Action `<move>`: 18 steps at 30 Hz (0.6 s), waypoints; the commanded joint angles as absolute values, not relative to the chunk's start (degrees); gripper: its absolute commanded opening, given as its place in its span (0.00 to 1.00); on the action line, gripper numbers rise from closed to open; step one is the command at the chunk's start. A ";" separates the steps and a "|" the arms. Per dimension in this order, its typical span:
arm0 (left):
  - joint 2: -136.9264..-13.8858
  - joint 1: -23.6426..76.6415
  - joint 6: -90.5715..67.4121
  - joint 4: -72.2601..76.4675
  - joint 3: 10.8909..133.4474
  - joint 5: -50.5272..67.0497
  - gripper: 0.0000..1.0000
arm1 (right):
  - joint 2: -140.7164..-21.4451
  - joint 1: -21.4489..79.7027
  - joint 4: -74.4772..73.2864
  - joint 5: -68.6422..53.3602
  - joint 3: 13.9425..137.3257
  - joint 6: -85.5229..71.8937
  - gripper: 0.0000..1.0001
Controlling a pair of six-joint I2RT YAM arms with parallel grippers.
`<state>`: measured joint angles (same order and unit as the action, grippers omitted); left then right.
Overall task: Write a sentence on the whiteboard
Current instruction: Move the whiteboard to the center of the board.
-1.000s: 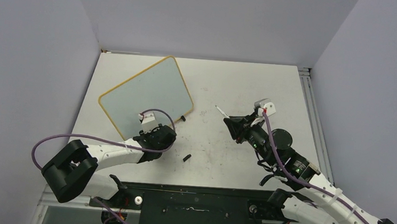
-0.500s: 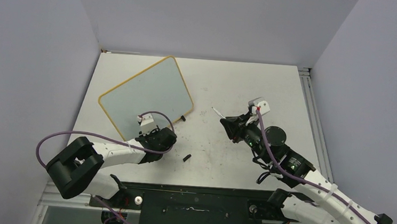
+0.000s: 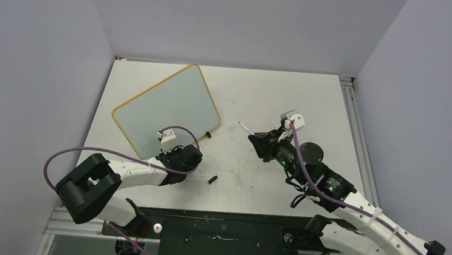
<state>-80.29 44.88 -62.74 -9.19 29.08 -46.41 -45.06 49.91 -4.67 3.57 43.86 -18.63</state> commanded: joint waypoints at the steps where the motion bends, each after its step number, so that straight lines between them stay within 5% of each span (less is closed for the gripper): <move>1: -80.96 45.57 -63.69 -9.83 30.25 -46.68 0.05 | -44.96 49.67 -0.96 2.73 45.64 -19.14 0.05; 18: -84.77 53.23 -66.81 -11.76 36.50 -47.11 0.01 | -43.30 49.73 -1.30 3.50 45.19 -19.89 0.05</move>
<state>-84.42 50.61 -65.36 -12.75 32.95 -49.30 -44.73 49.91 -4.34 3.20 43.86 -19.07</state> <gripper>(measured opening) 0.175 0.151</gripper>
